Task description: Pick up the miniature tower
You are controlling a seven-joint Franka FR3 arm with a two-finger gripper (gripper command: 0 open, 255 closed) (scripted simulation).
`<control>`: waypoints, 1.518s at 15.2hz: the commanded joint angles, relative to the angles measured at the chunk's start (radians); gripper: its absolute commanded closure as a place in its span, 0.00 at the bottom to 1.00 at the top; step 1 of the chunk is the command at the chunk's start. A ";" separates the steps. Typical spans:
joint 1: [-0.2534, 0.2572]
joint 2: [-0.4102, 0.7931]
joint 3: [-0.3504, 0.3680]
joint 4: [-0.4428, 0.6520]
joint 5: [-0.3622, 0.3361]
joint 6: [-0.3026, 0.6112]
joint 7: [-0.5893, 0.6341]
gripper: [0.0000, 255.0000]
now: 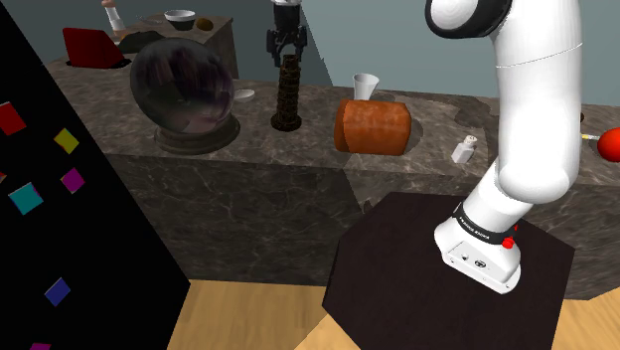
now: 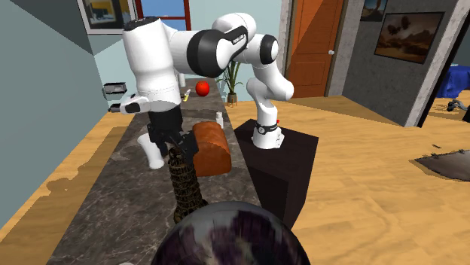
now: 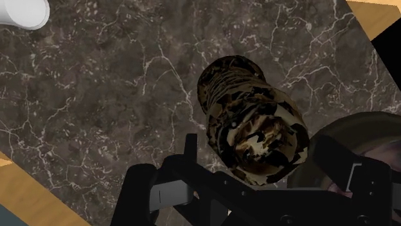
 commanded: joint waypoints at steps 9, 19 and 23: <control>-0.001 -0.010 0.000 -0.036 0.000 0.027 -0.002 1.00; 0.000 0.016 0.000 0.100 0.000 -0.083 0.002 1.00; 0.001 0.043 0.000 0.199 -0.001 -0.156 0.004 1.00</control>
